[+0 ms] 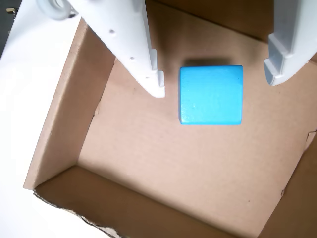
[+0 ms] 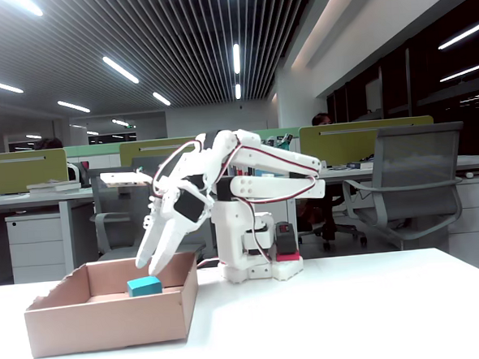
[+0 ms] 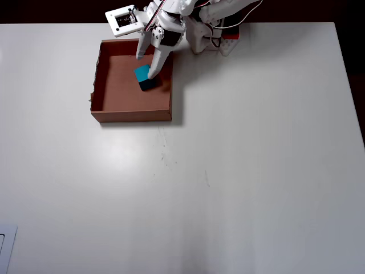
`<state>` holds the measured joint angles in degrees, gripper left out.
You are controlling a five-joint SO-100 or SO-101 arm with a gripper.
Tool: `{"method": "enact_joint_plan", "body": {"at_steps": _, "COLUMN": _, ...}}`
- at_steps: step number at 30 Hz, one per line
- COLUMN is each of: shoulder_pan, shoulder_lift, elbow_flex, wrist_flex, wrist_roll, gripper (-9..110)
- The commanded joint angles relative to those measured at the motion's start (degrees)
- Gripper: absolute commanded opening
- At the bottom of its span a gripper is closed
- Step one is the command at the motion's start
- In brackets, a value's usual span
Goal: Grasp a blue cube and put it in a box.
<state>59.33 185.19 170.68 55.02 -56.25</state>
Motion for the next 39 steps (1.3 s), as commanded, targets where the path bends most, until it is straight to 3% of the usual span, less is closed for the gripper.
{"method": "enact_joint_plan", "body": {"at_steps": 1, "shoulder_pan": -0.44, "shoulder_lift": 0.35, "elbow_flex": -0.35, "wrist_flex": 0.53, "wrist_roll": 0.0, "gripper": 26}}
{"method": "enact_joint_plan", "body": {"at_steps": 15, "shoulder_pan": -0.62, "shoulder_lift": 0.35, "elbow_flex": -0.35, "wrist_flex": 6.68, "wrist_roll": 0.0, "gripper": 26}}
{"method": "enact_joint_plan", "body": {"at_steps": 39, "shoulder_pan": -0.79, "shoulder_lift": 0.35, "elbow_flex": -0.35, "wrist_flex": 7.21, "wrist_roll": 0.0, "gripper": 26}}
